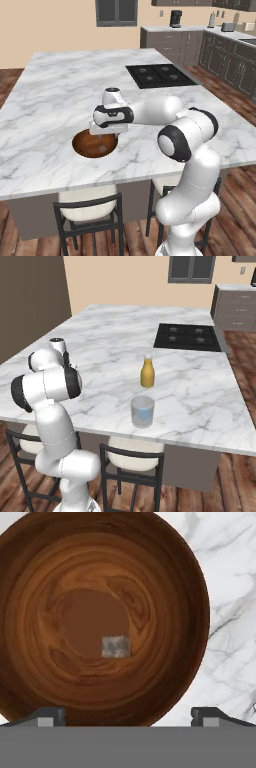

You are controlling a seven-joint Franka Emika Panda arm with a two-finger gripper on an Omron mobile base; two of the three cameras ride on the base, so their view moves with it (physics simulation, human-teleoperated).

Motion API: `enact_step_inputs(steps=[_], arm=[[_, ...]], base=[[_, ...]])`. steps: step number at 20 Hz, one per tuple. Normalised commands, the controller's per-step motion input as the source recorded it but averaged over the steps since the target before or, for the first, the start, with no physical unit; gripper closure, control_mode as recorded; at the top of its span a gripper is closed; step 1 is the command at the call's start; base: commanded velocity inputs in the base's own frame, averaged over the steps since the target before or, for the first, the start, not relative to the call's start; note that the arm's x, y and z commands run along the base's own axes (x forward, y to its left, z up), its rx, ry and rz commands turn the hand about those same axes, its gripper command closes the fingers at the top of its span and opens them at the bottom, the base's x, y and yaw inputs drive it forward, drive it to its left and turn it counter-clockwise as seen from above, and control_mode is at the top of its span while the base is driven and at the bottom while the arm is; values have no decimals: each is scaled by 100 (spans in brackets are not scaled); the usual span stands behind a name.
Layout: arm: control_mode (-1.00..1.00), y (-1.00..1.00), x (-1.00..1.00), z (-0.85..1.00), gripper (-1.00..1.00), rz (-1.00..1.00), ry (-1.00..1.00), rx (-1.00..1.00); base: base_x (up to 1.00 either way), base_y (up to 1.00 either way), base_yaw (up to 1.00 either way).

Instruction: There are two ice cubes in the ice bowl. Place both ice cubes in the glass cup.

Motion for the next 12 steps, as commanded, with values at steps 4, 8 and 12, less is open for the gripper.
enact_step_inputs(steps=[4,8,12], arm=[[-100,29,0,-18,-100,9,0,-9],[-100,29,3,-20,-100,7,0,-14],[-100,11,17,-19,-100,5,3,-11]], base=[[0,0,0],[0,0,0],[0,0,0]])
